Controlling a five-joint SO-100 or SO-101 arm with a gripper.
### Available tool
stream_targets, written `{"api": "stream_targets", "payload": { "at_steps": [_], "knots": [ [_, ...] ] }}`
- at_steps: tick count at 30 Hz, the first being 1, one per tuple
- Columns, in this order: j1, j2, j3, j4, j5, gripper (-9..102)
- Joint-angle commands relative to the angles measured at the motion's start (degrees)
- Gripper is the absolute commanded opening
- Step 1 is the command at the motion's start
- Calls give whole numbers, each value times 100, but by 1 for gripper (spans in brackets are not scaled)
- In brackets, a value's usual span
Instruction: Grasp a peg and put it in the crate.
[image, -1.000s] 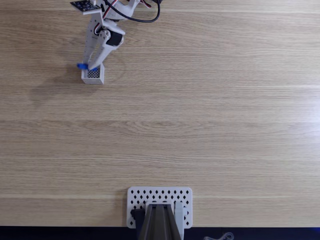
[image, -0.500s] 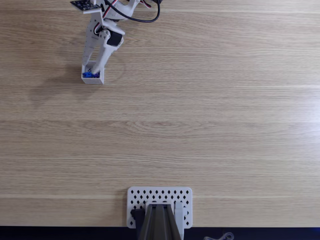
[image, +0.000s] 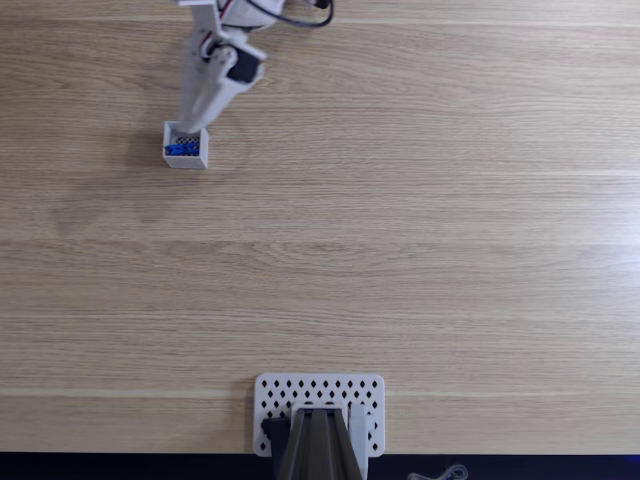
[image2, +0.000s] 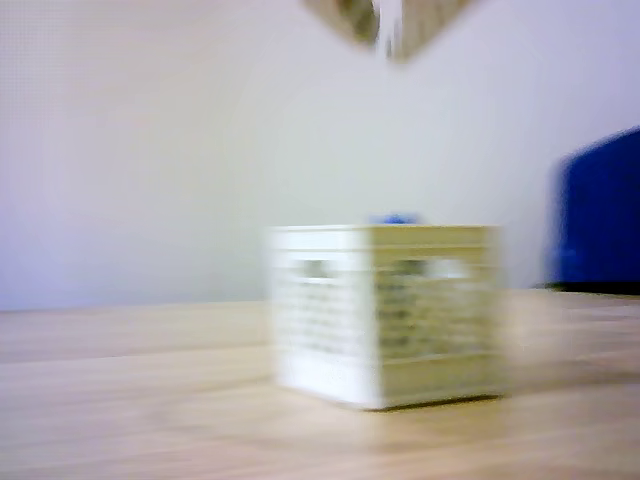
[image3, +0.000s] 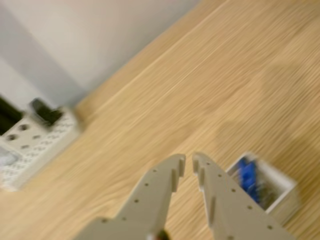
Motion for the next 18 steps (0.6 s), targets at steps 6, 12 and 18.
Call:
{"api": "stream_targets", "payload": {
  "at_steps": [6, 12, 18],
  "knots": [
    [-1283, 3015, -44, 3103, 2452, -1],
    [-2048, 4386, -44, 4948, 4474, -1],
    [-2540, 5273, -35, 6205, 6337, -1]
  ]
}}
